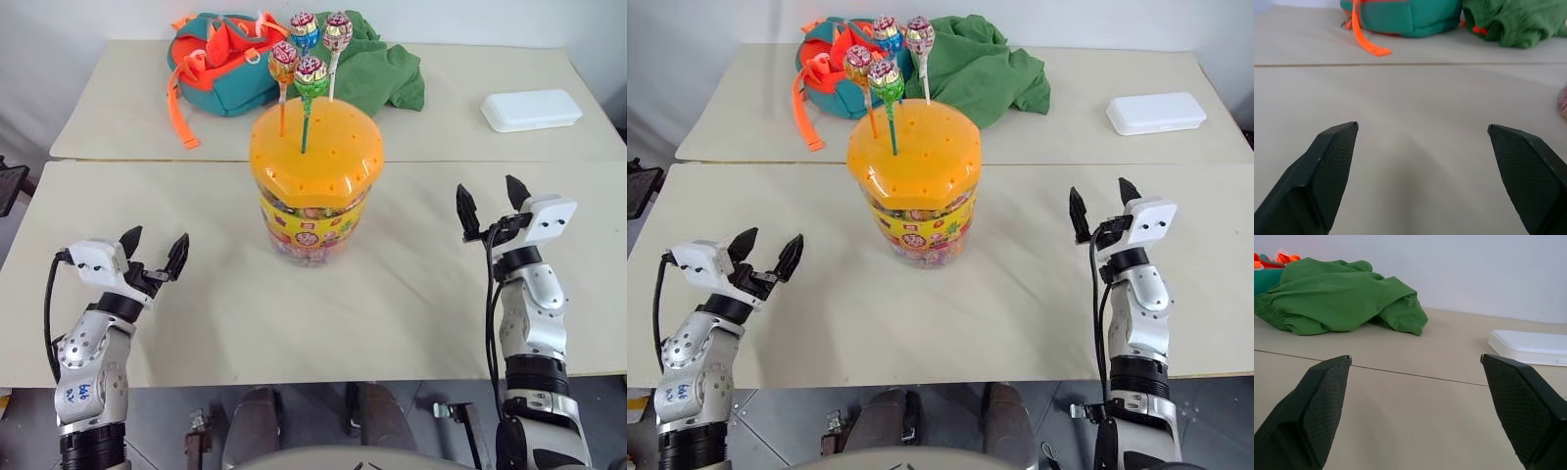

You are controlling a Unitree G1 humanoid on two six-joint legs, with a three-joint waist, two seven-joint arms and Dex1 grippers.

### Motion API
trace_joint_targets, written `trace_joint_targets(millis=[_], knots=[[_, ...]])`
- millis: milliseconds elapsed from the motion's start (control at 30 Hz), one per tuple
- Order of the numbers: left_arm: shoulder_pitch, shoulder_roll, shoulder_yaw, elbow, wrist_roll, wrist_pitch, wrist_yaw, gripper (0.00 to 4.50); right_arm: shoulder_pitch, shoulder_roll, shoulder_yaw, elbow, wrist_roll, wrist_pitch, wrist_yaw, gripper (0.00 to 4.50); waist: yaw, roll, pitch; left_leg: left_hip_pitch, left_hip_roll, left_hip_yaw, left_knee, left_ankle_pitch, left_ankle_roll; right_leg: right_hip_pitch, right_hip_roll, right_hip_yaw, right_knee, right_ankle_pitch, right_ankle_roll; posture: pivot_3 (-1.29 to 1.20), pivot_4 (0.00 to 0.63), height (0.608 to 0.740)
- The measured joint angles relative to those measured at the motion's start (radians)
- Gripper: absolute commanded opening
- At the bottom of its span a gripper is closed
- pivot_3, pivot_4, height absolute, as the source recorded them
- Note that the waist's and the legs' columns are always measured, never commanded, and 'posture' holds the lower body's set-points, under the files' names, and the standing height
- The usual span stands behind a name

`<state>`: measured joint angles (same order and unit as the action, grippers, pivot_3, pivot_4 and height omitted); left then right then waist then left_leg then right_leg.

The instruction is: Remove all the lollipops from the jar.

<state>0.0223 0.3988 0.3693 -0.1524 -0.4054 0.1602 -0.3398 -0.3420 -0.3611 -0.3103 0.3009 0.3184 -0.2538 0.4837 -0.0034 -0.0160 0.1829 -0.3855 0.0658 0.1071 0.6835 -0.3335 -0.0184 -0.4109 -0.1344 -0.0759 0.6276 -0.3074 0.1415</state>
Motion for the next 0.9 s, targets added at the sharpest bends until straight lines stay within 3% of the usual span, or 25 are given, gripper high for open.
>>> trace_joint_targets(millis=[167, 333, 467, 600, 700, 900], knots=[[-0.048, 0.03, 0.011, 0.0, -0.089, 0.007, -0.122, 4.5, 0.061, -0.092, 0.026, -0.111, 0.095, 0.082, 0.182, 4.44, 0.004, 0.0, 0.0, 0.0, 0.0, 0.0, 0.0, 0.0, 0.0, 0.0, 0.0, 0.0, 0.0, 0.0, 0.0, 0.0, 0.15, 0.74], [-0.158, 0.249, 0.077, 0.062, -0.309, 0.122, -0.427, 4.5, 0.224, -0.276, -0.072, -0.383, 0.316, 0.203, 0.394, 4.44, 0.007, 0.0, 0.0, 0.0, 0.0, 0.0, 0.0, 0.0, 0.0, 0.001, 0.001, -0.001, -0.001, 0.0, 0.0, 0.0, 0.15, 0.74], [-0.355, 0.364, 0.081, 0.143, -0.448, 0.283, -0.574, 4.5, 0.316, -0.316, -0.198, -0.607, 0.51, 0.3, 0.405, 4.44, 0.011, 0.0, 0.0, 0.0, 0.0, -0.001, 0.0, 0.0, 0.0, 0.002, 0.001, -0.001, -0.001, 0.0, 0.0, 0.0, 0.15, 0.74], [-0.616, 0.308, 0.007, 0.179, -0.504, 0.371, -0.6, 4.5, 0.369, -0.252, -0.211, -0.819, 0.61, 0.345, 0.308, 4.44, 0.028, -0.001, -0.001, 0.001, 0.0, -0.001, 0.001, 0.0, 0.0, 0.003, 0.001, -0.001, -0.001, 0.0, 0.001, 0.0, 0.15, 0.74], [-0.704, 0.254, -0.079, 0.197, -0.507, 0.419, -0.616, 4.5, 0.372, -0.173, -0.135, -0.917, 0.6, 0.345, 0.245, 4.44, 0.028, -0.001, -0.001, 0.0, 0.0, -0.001, 0.001, 0.0, 0.0, 0.002, 0.001, -0.001, 0.0, 0.0, 0.001, 0.0, 0.15, 0.74], [-0.798, 0.203, -0.186, 0.238, -0.476, 0.448, -0.69, 4.5, 0.382, -0.152, -0.074, -0.949, 0.545, 0.338, 0.236, 4.44, 0.026, -0.002, -0.001, 0.0, 0.0, -0.001, 0.001, 0.0, 0.0, 0.001, 0.002, 0.0, -0.001, 0.0, 0.001, 0.0, 0.15, 0.74]])
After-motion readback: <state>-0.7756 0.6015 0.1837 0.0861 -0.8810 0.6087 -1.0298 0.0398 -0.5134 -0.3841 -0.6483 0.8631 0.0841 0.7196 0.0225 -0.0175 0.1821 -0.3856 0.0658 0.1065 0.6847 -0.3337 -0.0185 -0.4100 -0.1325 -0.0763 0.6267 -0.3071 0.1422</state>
